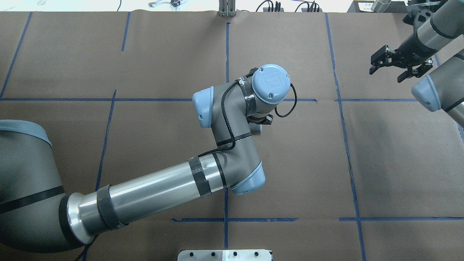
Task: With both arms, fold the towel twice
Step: 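Lift the strip end with the left gripper and fold it over the other half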
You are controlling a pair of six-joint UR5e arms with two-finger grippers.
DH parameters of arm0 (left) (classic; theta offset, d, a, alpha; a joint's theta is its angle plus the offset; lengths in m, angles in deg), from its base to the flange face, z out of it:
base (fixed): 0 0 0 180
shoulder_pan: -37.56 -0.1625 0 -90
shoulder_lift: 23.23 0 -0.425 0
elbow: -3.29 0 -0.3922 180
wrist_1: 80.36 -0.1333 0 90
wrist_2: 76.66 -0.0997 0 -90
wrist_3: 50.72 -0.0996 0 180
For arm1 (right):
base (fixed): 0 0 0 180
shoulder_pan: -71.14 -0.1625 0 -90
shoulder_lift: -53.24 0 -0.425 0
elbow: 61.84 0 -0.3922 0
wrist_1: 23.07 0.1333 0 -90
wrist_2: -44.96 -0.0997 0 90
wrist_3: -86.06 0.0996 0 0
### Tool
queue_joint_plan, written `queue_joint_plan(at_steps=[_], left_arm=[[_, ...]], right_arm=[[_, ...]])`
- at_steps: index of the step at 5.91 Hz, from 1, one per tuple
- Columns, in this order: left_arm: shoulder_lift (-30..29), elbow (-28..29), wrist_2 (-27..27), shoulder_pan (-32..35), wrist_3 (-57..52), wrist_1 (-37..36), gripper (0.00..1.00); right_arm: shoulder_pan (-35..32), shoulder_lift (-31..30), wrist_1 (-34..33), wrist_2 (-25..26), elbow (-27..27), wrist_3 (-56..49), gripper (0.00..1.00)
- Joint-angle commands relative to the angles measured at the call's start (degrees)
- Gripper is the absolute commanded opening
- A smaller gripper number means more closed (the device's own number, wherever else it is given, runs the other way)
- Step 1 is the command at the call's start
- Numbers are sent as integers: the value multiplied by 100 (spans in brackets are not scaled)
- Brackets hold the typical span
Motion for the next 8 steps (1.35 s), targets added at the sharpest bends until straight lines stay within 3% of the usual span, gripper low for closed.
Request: queue_joint_plan(at_steps=[1, 3, 4, 5, 8], left_arm=[[-104, 137, -47, -50, 65, 22, 0], [-105, 154, -126, -68, 75, 22, 0], [-105, 154, -153, -68, 66, 83, 26], [-96, 154, -162, -68, 5, 205, 99], [-17, 84, -153, -42, 66, 706, 100]], right_arm=[[-5, -14, 2, -11, 17, -1, 100], [-13, -22, 2, -64, 44, -1, 100], [-13, -22, 2, -73, 44, -1, 100], [-13, -22, 2, -82, 35, -1, 100], [-40, 4, -7, -82, 44, -10, 100]])
